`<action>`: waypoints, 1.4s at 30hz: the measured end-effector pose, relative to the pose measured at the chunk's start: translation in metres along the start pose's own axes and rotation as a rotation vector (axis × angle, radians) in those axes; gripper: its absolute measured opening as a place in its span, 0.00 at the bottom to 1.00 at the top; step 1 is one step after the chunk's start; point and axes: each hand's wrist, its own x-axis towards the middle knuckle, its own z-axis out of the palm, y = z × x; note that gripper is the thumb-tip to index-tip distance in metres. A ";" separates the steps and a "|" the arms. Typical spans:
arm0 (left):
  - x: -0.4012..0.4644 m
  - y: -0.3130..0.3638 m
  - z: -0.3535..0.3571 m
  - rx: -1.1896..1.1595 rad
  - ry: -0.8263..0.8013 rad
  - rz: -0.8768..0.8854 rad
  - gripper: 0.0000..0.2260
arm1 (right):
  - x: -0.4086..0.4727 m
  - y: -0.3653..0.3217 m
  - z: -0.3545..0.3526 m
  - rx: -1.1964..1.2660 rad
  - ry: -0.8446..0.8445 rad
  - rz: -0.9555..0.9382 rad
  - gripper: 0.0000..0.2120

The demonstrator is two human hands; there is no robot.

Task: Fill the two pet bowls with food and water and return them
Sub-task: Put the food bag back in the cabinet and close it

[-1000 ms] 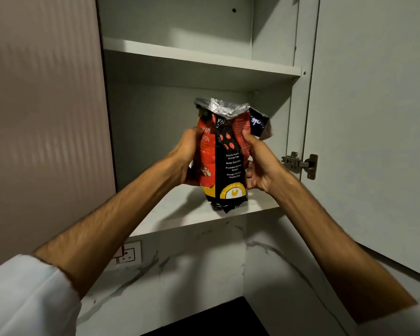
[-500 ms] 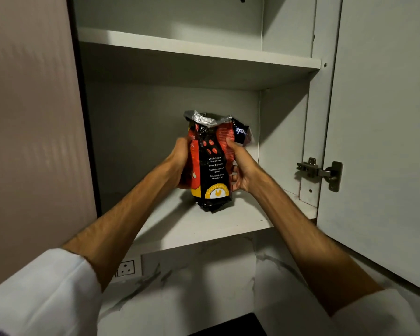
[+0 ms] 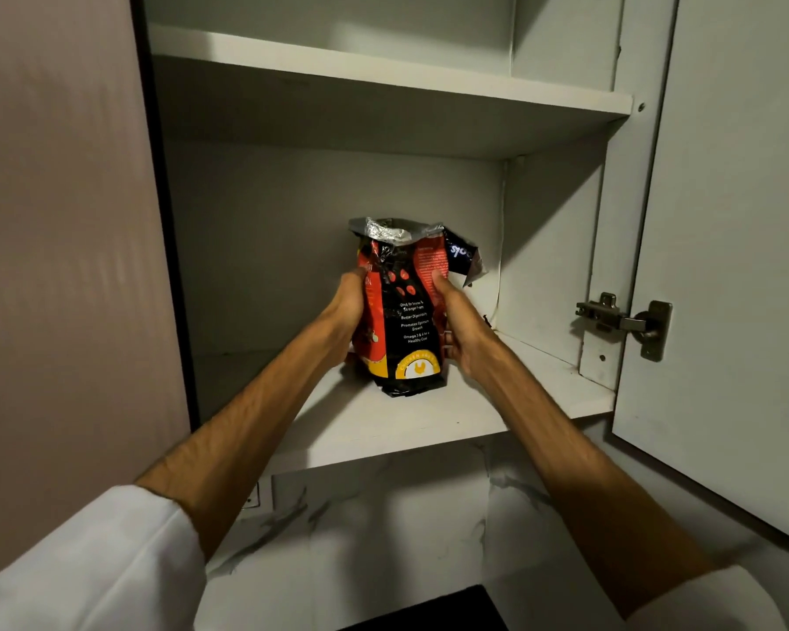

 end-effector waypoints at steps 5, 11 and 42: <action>-0.007 0.000 0.004 -0.093 -0.006 0.033 0.26 | -0.010 0.004 0.001 -0.007 0.001 -0.008 0.29; -0.023 0.002 0.005 -0.094 0.035 0.078 0.25 | -0.029 0.005 -0.008 -0.006 0.020 -0.021 0.21; -0.176 0.022 0.003 -0.136 -0.168 -0.001 0.13 | -0.194 -0.033 -0.019 0.016 0.162 0.033 0.25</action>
